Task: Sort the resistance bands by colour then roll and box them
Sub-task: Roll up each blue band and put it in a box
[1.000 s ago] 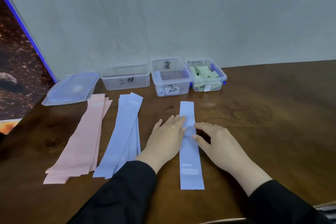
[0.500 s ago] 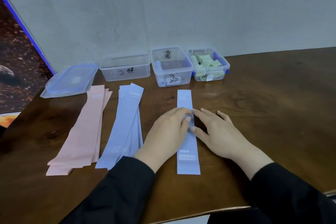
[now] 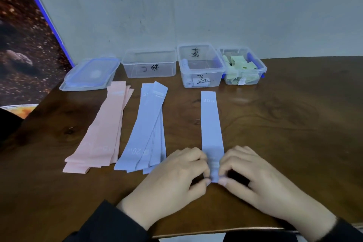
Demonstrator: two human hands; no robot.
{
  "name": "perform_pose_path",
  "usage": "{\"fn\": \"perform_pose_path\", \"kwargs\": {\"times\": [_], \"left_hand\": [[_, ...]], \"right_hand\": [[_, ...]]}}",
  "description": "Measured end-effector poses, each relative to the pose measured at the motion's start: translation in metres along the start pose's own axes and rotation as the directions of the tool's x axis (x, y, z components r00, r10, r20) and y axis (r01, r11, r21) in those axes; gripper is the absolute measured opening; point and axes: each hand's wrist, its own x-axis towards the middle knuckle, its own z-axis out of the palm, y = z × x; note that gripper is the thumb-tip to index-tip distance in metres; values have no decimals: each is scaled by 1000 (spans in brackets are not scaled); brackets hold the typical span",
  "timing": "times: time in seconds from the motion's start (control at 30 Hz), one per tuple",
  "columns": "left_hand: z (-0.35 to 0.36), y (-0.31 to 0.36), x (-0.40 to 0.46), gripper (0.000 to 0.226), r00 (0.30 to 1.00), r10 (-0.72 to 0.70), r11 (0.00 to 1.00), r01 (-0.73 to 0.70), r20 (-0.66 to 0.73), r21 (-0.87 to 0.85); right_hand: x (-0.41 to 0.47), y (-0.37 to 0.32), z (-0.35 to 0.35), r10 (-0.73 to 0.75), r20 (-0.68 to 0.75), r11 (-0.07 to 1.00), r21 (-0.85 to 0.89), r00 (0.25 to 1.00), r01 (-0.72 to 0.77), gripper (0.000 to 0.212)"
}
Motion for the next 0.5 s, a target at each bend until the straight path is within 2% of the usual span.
{"fn": "perform_pose_path", "kwargs": {"times": [0.1,0.33,0.5], "left_hand": [[3,-2,0,16,1000,3,1000,-3,11,18],[7,-2,0,4,999,-33,999,33,-8,1],[6,1,0,10,999,-27,999,28,-22,23]], "right_hand": [[-7,3,2,-12,66,997,-82,998,17,14],[-8,7,7,44,12,996,-76,999,-43,15],[-7,10,12,8,-42,993,-118,999,-13,12]]}}
